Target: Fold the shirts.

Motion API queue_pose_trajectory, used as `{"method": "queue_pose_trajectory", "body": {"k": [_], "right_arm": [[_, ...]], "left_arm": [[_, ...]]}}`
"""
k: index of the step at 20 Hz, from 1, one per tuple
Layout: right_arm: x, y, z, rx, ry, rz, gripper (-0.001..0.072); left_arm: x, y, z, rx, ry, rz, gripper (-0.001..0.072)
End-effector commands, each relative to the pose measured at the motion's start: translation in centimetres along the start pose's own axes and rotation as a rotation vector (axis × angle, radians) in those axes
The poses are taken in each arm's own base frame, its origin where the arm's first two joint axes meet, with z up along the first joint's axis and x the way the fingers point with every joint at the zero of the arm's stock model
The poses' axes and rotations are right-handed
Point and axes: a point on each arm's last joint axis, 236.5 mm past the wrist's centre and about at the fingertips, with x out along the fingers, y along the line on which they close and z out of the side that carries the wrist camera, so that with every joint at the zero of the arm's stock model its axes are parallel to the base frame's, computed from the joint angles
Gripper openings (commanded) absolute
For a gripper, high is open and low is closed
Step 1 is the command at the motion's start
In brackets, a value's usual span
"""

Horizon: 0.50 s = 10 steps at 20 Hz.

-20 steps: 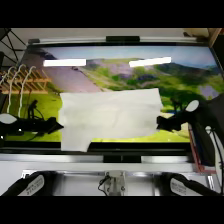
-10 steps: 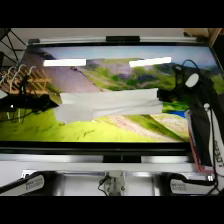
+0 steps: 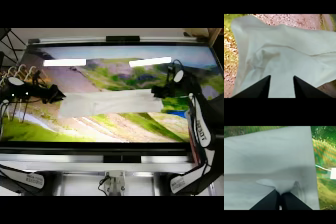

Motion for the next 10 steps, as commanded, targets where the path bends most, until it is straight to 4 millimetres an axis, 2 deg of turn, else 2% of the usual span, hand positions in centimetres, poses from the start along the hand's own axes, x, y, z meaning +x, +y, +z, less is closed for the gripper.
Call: {"method": "queue_pose_trajectory", "body": {"k": [1, 2, 3, 4, 5, 7, 10], "right_arm": [[0.2, -0.3, -0.9, -0.042, 0.05, -0.001, 0.0539], [-0.6, -0.7, -1.2, -0.082, 0.068, -0.011, 0.058], [-1.6, -1.5, -1.3, -0.085, 0.079, -0.031, 0.0584], [-2.1, -2.4, -1.2, -0.069, 0.082, -0.038, 0.0661], [-2.3, -3.3, -1.2, -0.036, 0.082, -0.027, 0.0667], [-1.8, -3.8, -1.2, 0.052, 0.085, 0.045, 0.0667], [0.2, -3.1, -1.4, 0.157, 0.113, 0.164, 0.0667]], "left_arm": [[2.4, 0.8, -0.4, -0.046, 0.05, -0.006, 0.0446], [2.0, 0.6, -0.2, -0.042, 0.041, -0.007, 0.0446], [1.4, 0.3, 0.2, -0.034, 0.031, -0.011, 0.0446], [0.7, -0.1, 0.5, -0.024, 0.027, -0.017, 0.0446], [-0.1, -0.6, 0.8, -0.007, 0.026, -0.024, 0.0445], [-1.2, -1.8, 1.3, 0.025, 0.025, -0.036, 0.0445], [-2.5, -3.7, 1.4, 0.064, 0.041, -0.053, 0.0445]]}}
